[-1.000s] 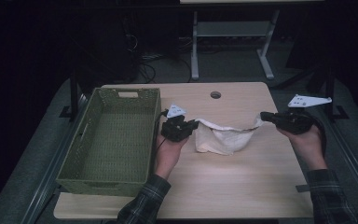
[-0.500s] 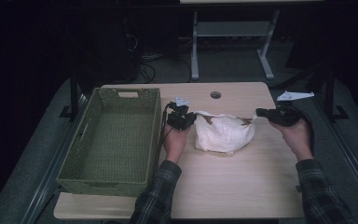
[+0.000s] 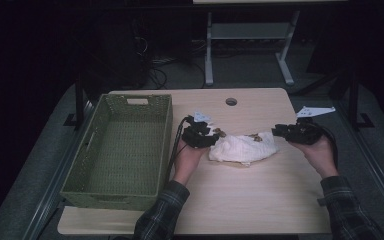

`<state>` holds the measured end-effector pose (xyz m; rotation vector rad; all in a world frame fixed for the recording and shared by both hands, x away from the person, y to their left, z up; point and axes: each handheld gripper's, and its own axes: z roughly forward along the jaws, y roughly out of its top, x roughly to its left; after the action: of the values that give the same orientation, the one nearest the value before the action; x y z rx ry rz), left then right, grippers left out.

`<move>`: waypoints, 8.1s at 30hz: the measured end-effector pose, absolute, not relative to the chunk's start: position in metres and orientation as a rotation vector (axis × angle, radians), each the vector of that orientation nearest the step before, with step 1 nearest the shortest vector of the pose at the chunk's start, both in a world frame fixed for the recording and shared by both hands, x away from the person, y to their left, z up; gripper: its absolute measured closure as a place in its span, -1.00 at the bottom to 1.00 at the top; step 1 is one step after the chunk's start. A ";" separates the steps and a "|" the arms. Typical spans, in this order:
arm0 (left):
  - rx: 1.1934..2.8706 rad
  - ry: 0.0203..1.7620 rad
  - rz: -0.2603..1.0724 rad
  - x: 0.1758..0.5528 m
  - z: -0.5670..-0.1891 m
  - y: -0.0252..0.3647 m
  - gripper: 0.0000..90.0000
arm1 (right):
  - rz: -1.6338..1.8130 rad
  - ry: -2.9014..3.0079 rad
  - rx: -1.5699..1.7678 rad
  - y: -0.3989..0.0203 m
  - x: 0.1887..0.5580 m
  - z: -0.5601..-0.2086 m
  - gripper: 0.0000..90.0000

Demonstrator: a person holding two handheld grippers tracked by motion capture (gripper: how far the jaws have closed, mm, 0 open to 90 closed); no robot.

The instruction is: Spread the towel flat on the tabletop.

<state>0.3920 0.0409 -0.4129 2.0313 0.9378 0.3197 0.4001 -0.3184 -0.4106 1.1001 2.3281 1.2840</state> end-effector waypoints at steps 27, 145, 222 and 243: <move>2.287 0.798 0.349 0.371 -0.465 0.022 0.76 | 1.007 2.529 1.068 -0.282 0.377 -0.468 0.88; 2.071 0.913 0.186 0.372 -0.441 0.044 0.87 | 1.219 2.493 1.011 -0.267 0.362 -0.432 0.79; 2.058 0.834 0.219 0.312 -0.402 0.057 0.89 | 1.170 2.457 1.008 -0.349 0.294 -0.429 0.92; 2.233 0.895 0.122 0.286 -0.435 0.055 0.19 | 1.123 2.595 1.038 -0.348 0.270 -0.445 0.59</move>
<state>0.2859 0.0548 -0.4351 2.2326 0.8948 0.1216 0.2700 -0.3476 -0.4452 1.0382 2.5948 1.1234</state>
